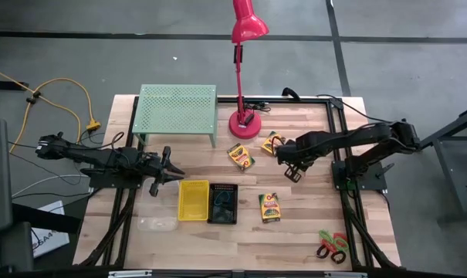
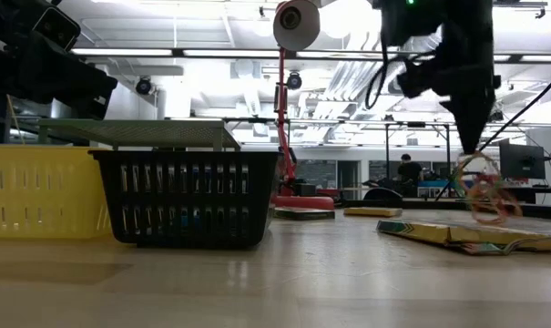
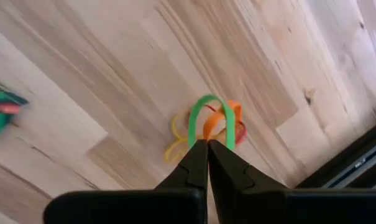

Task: Pick & Place Office Desk Supplies
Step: Put the orange rubber band into the black bin

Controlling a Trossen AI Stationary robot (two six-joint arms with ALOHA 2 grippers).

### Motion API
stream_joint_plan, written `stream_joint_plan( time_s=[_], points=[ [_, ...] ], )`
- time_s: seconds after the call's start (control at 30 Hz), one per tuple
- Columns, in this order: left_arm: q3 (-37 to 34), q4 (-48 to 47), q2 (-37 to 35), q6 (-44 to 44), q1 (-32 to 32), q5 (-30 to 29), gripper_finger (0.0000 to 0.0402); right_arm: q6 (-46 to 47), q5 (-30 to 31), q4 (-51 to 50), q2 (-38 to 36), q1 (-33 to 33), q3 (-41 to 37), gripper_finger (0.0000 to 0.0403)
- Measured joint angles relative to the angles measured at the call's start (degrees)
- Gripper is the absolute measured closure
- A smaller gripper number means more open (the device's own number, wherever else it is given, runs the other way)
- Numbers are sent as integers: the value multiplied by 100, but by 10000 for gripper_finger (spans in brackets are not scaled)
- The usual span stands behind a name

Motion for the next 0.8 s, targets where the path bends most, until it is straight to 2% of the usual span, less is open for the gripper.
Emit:
stream_joint_plan(
  time_s=[0.47, 0.8],
  points=[
    [0, 2, -2, 0, 2, 0, 330, -154, -96, 292, 0, 0, 83, 401],
    [0, 2, -1, -1, 1, 0, 330, -254, -495, 656, -2, 2, 83, 401]
  ],
)
